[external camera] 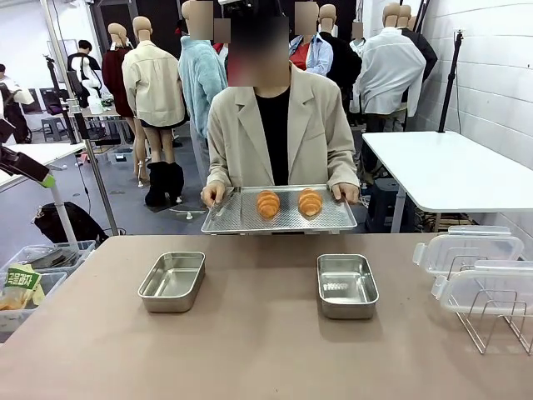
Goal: Place the bread in airtight containers.
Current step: Lift both Airtight Container.
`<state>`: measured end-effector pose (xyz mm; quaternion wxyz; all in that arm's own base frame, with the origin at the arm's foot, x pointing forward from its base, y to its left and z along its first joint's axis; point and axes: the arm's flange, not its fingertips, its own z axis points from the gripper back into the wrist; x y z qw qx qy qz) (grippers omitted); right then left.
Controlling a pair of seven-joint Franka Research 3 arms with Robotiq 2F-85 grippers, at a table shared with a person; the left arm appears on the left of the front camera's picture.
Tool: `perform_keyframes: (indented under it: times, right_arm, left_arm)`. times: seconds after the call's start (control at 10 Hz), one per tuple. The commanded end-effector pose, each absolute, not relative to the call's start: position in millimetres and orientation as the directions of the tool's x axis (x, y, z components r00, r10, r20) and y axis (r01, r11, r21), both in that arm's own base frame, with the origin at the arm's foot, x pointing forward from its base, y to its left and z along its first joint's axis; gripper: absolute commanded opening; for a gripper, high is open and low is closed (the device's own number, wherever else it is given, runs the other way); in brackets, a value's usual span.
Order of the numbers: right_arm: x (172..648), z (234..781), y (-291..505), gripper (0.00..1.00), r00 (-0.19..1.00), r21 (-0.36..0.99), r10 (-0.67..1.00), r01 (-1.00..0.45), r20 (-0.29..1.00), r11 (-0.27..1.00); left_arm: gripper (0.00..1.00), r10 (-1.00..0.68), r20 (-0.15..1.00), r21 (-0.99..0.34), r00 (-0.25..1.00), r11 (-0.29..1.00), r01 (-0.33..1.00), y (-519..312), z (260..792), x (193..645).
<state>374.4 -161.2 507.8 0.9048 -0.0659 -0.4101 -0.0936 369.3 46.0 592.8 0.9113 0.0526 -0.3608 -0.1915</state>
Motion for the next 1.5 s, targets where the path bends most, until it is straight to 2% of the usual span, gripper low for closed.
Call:
perform_keyframes:
  times: [0.0,0.1,0.2,0.5,0.6,0.7,0.8,0.9,1.0,1.1,1.3,1.4]
  right_arm:
    - [400.0,542.8,-117.6,1.00,0.619,-0.014,-0.075,0.137,0.782,0.990]
    - [409.3,560.2,-82.5,1.00,0.638,-0.042,-0.017,0.077,0.769,0.996]
    - [411.3,575.3,-50.8,1.00,0.660,-0.068,-0.021,0.109,0.751,0.992]
    - [428.0,600.4,50.5,1.00,0.750,-0.076,0.090,-0.053,0.656,0.996]
    - [433.7,595.5,84.9,1.00,0.800,-0.063,0.137,-0.123,0.585,0.990]
    - [443.9,580.6,123.2,1.00,0.879,-0.003,0.112,-0.125,0.463,0.992]
    - [445.8,561.8,152.8,1.00,0.909,-0.018,0.081,-0.081,0.409,0.997]
    - [442.5,541.9,175.9,1.00,0.932,-0.022,0.083,-0.081,0.352,0.996]
    - [436.4,524.1,190.8,1.00,0.937,-0.063,0.062,-0.043,0.344,0.997]
    - [431.5,542.5,167.1,1.00,0.904,-0.033,0.131,-0.129,0.406,0.991]
    - [431.5,542.5,167.1,1.00,0.904,-0.033,0.131,-0.129,0.406,0.991]
    - [433.6,526.1,180.8,1.00,0.924,-0.039,0.113,-0.106,0.366,0.994]
  left_arm:
    - [1.00,-0.394,0.665,0.192,0.634,0.911,0.365,16.9,586.1,387.2]
    - [1.00,-0.369,0.632,0.214,0.681,0.928,0.305,-3.0,582.7,399.8]
    - [1.00,-0.386,0.620,0.188,0.683,0.918,0.348,-27.6,579.1,405.9]
    - [1.00,-0.379,0.581,0.157,0.721,0.921,0.357,-72.0,563.7,422.6]
    - [1.00,-0.366,0.550,0.137,0.751,0.926,0.351,-79.1,549.4,430.6]
    - [1.00,-0.323,0.520,0.093,0.790,0.942,0.323,-79.9,535.5,439.5]
    - [1.00,-0.270,0.534,0.057,0.802,0.957,0.284,-77.5,526.4,445.5]
    - [1.00,-0.247,0.500,0.045,0.830,0.965,0.260,-79.0,513.8,448.5]
    - [1.00,-0.240,0.474,0.059,0.847,0.969,0.241,-81.4,502.6,450.2]
    - [1.00,-0.307,0.508,0.081,0.805,0.947,0.310,-77.1,511.8,442.5]
    - [1.00,-0.307,0.508,0.081,0.805,0.947,0.310,-77.1,511.8,442.5]
    - [1.00,-0.283,0.491,0.070,0.824,0.955,0.287,-76.7,502.4,446.3]
